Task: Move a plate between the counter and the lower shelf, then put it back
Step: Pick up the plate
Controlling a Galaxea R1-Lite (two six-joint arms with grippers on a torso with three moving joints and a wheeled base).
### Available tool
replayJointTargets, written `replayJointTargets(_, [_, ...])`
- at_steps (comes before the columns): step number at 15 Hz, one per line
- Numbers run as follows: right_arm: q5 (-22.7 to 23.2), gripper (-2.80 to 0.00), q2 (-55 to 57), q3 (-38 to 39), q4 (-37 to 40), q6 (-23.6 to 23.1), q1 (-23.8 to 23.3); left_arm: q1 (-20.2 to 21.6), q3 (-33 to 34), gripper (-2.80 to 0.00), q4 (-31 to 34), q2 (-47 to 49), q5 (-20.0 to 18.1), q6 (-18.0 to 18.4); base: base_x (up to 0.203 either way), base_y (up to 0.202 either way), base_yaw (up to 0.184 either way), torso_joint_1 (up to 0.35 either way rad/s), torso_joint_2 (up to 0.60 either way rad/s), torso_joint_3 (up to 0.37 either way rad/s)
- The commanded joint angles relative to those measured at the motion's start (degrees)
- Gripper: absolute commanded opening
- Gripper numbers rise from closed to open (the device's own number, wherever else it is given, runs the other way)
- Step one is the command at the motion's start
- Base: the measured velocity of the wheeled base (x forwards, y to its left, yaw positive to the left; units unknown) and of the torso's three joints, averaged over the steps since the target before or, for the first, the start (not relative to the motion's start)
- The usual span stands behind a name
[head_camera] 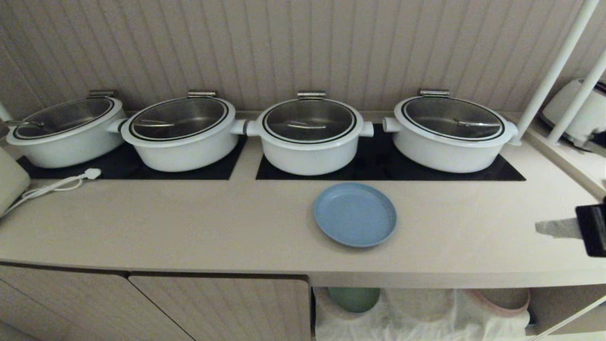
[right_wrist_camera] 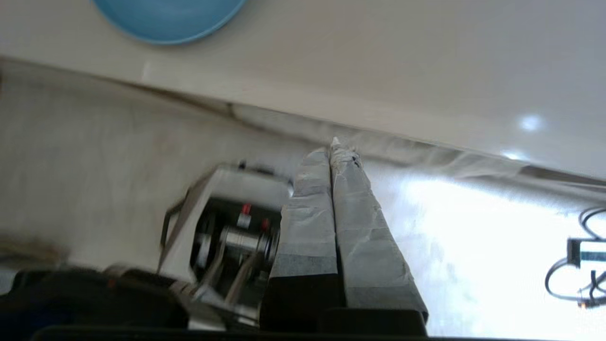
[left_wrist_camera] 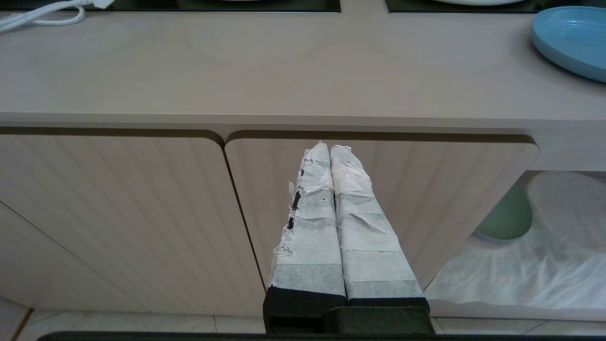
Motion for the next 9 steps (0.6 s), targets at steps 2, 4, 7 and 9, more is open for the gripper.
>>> replayJointTargets(2, [0.1, -2.80, 13.8, -12.7, 7.7, 1.1, 5.0, 0.0, 0.0, -2.80, 0.0, 0.0, 0.0, 0.0, 0.000, 0.000, 0.000, 0.000, 0.00, 0.000])
replayJointTargets(4, [0.1, -2.80, 21.7, -22.8, 12.7, 4.2, 8.8, 0.0, 0.0, -2.80, 0.0, 0.0, 0.0, 0.0, 0.000, 0.000, 0.000, 0.000, 0.00, 0.000])
replayJointTargets(7, [-0.1, -2.80, 32.4, -39.7, 23.4, 8.9, 11.8, 0.0, 0.0, -2.80, 0.0, 0.0, 0.0, 0.0, 0.000, 0.000, 0.000, 0.000, 0.00, 0.000])
replayJointTargets(9, [-0.4, -2.80, 39.6, -48.7, 31.7, 10.5, 13.0, 0.0, 0.0, -2.80, 0.0, 0.0, 0.0, 0.0, 0.000, 0.000, 0.000, 0.000, 0.00, 0.000])
